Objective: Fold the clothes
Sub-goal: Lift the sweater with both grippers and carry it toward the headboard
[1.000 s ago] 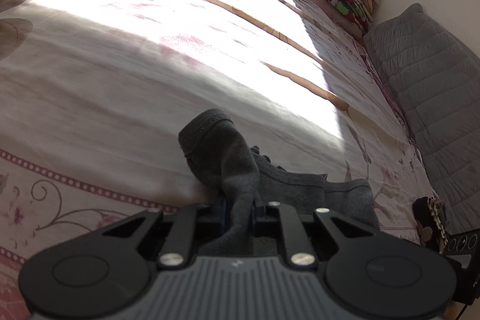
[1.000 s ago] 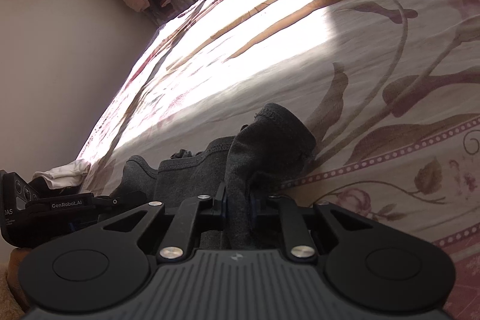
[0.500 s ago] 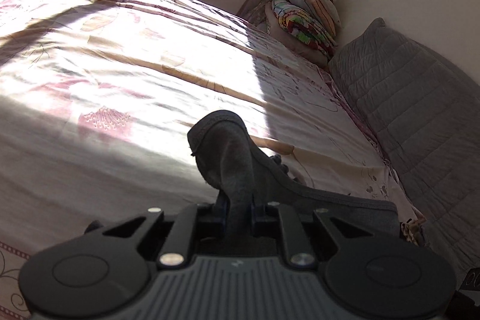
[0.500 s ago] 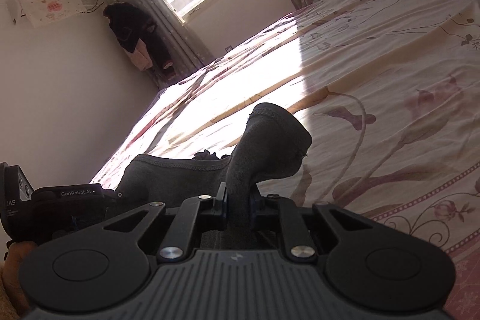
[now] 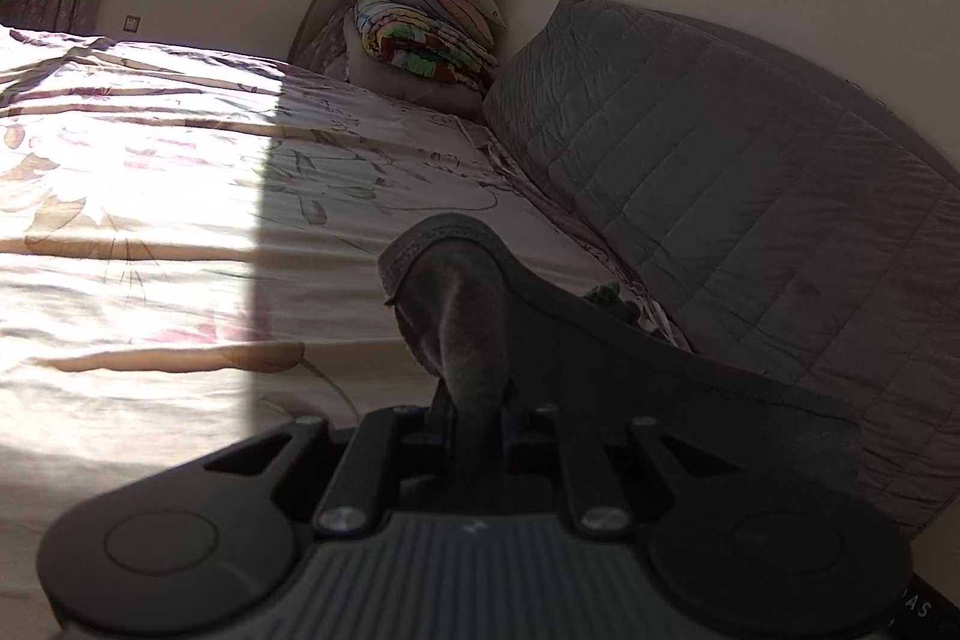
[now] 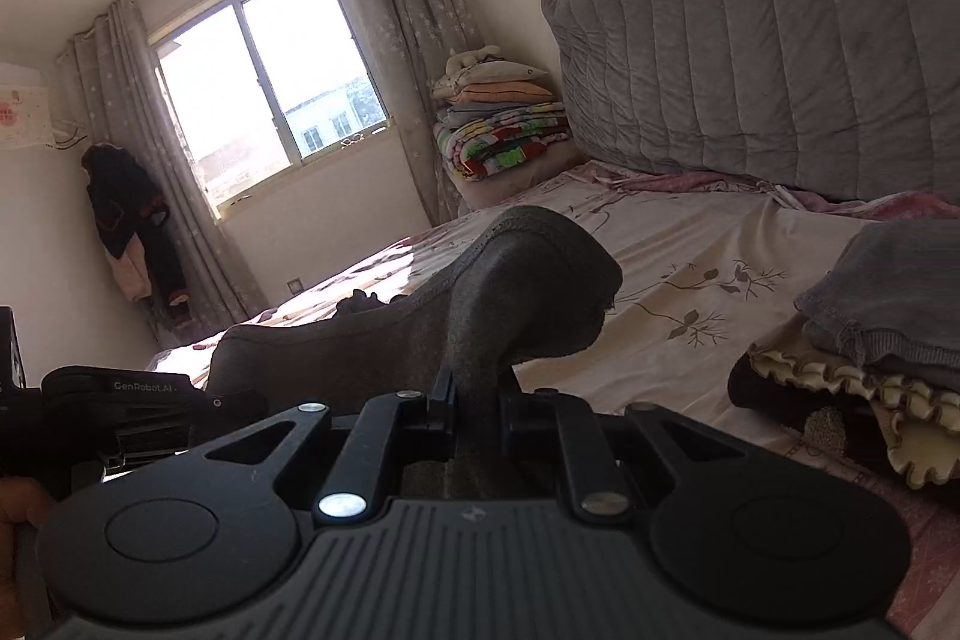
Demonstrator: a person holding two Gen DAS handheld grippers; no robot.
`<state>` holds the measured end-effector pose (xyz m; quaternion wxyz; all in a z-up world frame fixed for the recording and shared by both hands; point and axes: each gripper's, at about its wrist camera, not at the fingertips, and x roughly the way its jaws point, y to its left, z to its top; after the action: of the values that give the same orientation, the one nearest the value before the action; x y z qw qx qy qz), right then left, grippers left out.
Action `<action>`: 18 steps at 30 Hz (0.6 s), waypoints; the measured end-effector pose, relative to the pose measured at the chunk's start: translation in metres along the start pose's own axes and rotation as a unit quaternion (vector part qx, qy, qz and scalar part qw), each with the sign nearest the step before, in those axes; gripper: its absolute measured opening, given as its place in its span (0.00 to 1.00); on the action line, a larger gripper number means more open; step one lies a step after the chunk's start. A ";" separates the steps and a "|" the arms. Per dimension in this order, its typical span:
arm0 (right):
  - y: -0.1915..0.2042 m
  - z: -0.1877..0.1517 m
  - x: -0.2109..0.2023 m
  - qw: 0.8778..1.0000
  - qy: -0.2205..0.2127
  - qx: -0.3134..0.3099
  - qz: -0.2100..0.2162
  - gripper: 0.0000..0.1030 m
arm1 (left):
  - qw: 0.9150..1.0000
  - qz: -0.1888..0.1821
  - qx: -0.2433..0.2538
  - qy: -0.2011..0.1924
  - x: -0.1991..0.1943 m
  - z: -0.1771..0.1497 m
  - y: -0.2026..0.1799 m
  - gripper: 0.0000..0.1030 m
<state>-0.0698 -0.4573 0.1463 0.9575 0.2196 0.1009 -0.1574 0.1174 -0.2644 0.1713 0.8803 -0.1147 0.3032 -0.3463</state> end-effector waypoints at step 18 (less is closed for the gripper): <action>-0.134 0.047 -0.081 0.972 -0.132 0.036 -0.193 0.14 | 0.985 -0.144 0.094 0.023 0.103 -0.013 -0.195 0.13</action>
<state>-0.1857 -0.5723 0.1567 0.9052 0.2077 0.0082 -0.3707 0.0633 -0.4775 0.1950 0.8207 -0.0660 0.2700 -0.4992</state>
